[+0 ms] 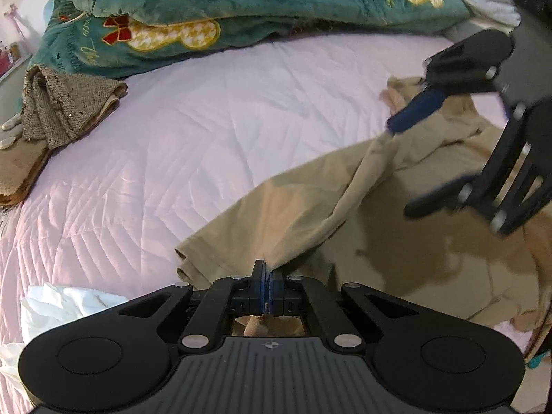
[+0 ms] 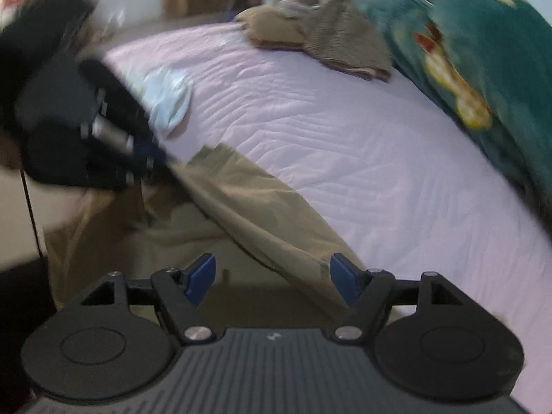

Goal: Fold clothes

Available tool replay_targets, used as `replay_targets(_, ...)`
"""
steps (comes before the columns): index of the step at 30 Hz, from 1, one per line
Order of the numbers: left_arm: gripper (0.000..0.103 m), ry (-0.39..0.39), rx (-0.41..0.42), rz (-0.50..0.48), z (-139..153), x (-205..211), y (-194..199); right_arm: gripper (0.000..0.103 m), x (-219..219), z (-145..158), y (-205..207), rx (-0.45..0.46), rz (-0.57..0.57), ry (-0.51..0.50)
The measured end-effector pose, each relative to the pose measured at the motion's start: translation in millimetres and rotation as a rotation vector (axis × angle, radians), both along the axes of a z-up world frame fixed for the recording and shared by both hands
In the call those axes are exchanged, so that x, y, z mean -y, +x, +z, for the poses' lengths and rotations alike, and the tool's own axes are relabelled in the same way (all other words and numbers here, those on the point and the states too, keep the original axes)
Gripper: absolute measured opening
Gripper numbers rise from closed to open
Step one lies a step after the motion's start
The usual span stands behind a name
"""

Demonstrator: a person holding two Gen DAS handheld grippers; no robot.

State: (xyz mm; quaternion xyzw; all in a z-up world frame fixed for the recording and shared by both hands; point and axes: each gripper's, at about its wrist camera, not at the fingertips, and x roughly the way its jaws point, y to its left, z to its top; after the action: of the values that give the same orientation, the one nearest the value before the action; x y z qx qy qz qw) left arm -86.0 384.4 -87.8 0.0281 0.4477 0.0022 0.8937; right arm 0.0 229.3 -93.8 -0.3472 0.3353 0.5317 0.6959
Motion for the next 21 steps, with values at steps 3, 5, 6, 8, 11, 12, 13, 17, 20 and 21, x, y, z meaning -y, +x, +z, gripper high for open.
replay_targets(3, 0.002, -0.002, 0.005, 0.001, 5, -2, 2, 0.073, -12, -8, -1, 0.057, 0.078, -0.040)
replay_targets(5, 0.002, -0.003, 0.006, 0.001, 8, -4, 4, 0.069, -21, -15, 2, 0.049, 0.126, -0.070)
replay_targets(6, 0.002, -0.004, 0.007, 0.002, 10, -5, 5, 0.058, -25, -18, 5, 0.029, 0.133, -0.084)
replay_targets(8, 0.002, -0.007, 0.009, 0.007, 14, -11, 8, 0.013, -30, -20, 13, 0.026, 0.140, -0.101)
replay_targets(11, 0.002, -0.015, 0.011, 0.017, 19, -23, 17, 0.002, -34, -16, 25, -0.002, 0.148, -0.096)
replay_targets(12, 0.002, -0.017, 0.013, 0.022, 20, -27, 21, 0.002, -36, -15, 28, 0.001, 0.156, -0.097)
replay_targets(13, 0.002, -0.016, 0.018, 0.026, 22, -31, 26, 0.002, -38, -13, 30, 0.012, 0.158, -0.095)
replay_targets(17, 0.002, -0.014, 0.055, 0.054, 31, -50, 48, 0.002, -48, 1, 55, 0.080, 0.108, -0.038)
replay_targets(20, 0.002, -0.003, 0.105, 0.114, 35, -68, 74, 0.002, -55, 9, 87, 0.129, 0.013, 0.050)
replay_targets(21, 0.002, 0.015, 0.119, 0.140, 34, -73, 84, 0.002, -58, 8, 96, 0.142, -0.011, 0.070)
